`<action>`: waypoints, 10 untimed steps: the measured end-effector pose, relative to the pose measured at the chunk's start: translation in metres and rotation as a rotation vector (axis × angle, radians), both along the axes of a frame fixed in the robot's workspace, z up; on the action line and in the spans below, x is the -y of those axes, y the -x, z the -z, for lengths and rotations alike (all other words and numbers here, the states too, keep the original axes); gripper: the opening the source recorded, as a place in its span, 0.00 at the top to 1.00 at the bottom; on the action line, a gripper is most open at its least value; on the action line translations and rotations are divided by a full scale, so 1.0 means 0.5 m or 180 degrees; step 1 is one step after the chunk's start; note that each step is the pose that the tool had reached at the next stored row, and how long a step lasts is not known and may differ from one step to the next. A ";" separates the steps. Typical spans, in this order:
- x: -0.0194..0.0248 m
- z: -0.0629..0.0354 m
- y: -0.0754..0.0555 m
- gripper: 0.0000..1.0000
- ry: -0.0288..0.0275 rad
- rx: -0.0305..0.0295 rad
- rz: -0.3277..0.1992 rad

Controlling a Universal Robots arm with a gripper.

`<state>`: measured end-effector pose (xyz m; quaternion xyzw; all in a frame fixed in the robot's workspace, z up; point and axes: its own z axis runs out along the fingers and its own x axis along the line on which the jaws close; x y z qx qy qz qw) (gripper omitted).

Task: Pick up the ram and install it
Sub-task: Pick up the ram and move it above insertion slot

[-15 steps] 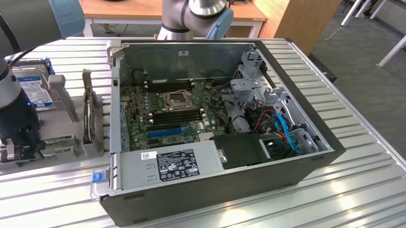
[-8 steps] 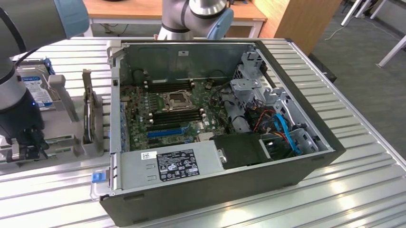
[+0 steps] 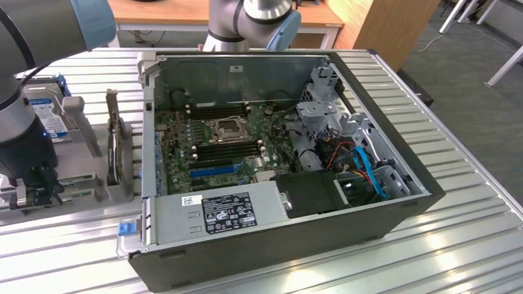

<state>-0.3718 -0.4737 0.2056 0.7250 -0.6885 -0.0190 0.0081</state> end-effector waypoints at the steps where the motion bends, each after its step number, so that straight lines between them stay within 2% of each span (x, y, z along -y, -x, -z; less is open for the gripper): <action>1: 0.0000 0.002 0.000 0.69 0.0000 0.0000 0.0000; 10: 0.0001 0.006 0.000 0.69 0.0000 0.0000 0.0000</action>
